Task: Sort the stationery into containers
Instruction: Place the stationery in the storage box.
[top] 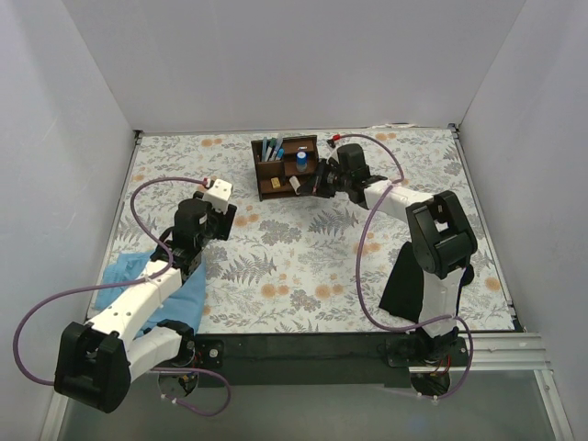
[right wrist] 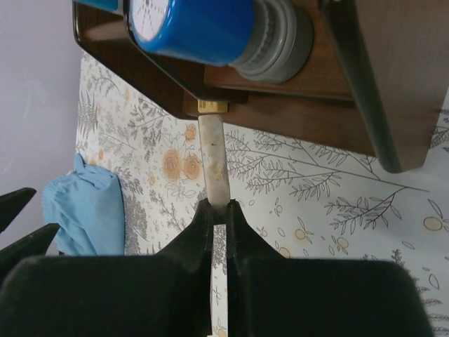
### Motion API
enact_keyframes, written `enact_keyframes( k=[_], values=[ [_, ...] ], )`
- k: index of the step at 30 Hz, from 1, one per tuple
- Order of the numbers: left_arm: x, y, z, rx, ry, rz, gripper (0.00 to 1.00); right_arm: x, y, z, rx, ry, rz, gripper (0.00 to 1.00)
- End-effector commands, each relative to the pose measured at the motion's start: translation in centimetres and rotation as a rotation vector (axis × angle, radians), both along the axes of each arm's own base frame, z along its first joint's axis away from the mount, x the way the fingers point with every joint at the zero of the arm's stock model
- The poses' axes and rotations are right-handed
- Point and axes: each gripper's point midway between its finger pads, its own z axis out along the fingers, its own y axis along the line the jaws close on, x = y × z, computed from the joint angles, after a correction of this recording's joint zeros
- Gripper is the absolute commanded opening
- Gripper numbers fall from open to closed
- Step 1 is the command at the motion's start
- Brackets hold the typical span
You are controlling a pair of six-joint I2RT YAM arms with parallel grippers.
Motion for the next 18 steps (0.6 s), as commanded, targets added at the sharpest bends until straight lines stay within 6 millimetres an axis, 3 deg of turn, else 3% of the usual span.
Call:
enact_keyframes(
  k=[1,4,12,18],
  values=[
    [0.7,0.4,1.1,-0.008,-0.003,0.039,0.54,2.4,1.1,3.5,0.114,-0.049,-0.014,0.01],
    [1.0,0.2,0.9,-0.008,0.01,0.035,0.54,2.7,0.9,3.3,0.116,-0.038,-0.035,0.01],
    [1.3,-0.2,0.9,-0.005,-0.005,0.011,0.54,0.9,0.3,2.4,0.092,0.008,-0.069,0.01],
    [0.9,-0.4,0.2,-0.002,0.001,-0.007,0.54,1.2,-0.1,1.5,0.03,0.015,-0.124,0.01]
  ],
)
